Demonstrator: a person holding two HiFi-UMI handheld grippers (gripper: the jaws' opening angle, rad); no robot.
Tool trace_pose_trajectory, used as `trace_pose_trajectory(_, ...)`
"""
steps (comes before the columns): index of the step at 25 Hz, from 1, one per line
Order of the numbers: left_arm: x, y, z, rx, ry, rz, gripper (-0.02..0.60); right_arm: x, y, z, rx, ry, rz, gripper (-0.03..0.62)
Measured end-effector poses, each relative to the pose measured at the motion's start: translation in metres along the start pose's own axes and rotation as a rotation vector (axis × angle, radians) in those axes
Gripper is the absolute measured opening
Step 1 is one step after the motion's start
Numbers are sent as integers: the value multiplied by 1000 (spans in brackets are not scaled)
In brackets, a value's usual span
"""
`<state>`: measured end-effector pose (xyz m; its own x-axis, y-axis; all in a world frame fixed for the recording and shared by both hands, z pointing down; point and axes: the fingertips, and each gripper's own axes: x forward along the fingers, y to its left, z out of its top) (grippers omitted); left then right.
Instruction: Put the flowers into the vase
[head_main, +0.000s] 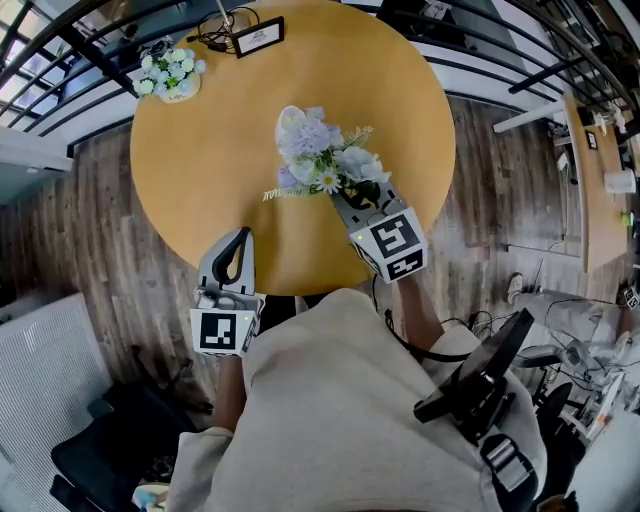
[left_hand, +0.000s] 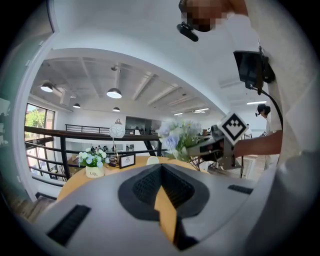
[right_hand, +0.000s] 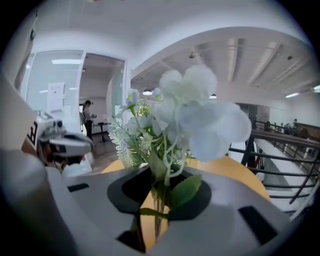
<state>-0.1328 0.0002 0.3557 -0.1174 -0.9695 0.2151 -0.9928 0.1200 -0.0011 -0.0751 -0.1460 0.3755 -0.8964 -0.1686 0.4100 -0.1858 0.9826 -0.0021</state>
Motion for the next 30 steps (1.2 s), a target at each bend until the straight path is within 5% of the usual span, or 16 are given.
trace_pose_trajectory(7,-5,6,3,4,-7,29,6,-26,-30,120,135,-435,67,89)
trace_pose_trajectory(11,-9,14,3,1,3,62,6,-26,-41,159,98,-575,75,89)
trace_pose_trajectory(20,-13,33,-5,5,55,117,6,17,-50,192,33,-673,80,91)
trace_pose_trajectory(30,3,13,-2,-163,35,111,6,54,-62,150,89,-636,59,91)
